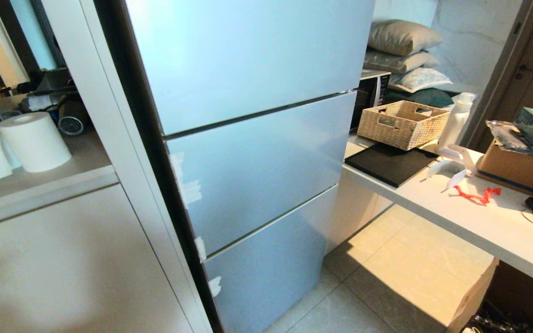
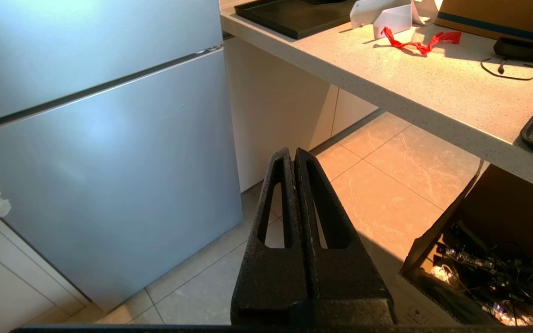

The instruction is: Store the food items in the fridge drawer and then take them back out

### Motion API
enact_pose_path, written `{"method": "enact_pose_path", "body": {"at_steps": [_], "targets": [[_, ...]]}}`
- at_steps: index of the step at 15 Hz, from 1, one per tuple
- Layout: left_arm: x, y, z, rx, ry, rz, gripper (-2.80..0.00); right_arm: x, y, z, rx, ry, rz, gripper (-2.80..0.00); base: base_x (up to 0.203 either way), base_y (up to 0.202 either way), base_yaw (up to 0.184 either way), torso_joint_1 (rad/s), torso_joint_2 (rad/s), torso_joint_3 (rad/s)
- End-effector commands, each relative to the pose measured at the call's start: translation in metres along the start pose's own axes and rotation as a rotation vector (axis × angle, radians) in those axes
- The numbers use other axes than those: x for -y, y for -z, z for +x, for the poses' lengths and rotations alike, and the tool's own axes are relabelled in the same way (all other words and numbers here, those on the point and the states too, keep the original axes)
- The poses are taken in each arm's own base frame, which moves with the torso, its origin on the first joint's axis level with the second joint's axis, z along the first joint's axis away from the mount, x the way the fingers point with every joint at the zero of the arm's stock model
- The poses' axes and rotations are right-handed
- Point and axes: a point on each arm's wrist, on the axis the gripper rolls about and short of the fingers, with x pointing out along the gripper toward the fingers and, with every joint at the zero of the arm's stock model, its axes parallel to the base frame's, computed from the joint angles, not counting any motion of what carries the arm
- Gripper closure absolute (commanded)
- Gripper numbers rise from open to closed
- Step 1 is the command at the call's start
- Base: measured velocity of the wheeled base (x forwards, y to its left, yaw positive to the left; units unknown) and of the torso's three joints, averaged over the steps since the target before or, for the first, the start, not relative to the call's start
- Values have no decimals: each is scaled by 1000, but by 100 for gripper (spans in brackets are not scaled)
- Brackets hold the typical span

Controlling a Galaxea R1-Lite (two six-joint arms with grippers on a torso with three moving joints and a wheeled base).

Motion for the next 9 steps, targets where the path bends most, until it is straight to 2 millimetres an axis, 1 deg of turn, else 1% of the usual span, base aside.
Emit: {"method": "enact_pose_path", "body": {"at_steps": [1,2,3,4,5,8,9], "targets": [[2,-43,14,-30,32,-66,0,0,0,0,-1,0,0,0,0,0,0,0,0,0],[3,-55,29,-90,59,-111,0,0,0,0,-1,0,0,0,0,0,0,0,0,0],[4,-65,49,-153,87,-165,0,0,0,0,-1,0,0,0,0,0,0,0,0,0],[5,-71,71,-206,108,-217,0,0,0,0,-1,0,0,0,0,0,0,0,0,0],[6,-75,97,-250,125,-266,0,0,0,0,-1,0,0,0,0,0,0,0,0,0],[8,-71,170,-290,164,-339,0,0,0,0,-1,0,0,0,0,0,0,0,0,0],[9,-68,190,-287,172,-361,0,0,0,0,-1,0,0,0,0,0,0,0,0,0]]}}
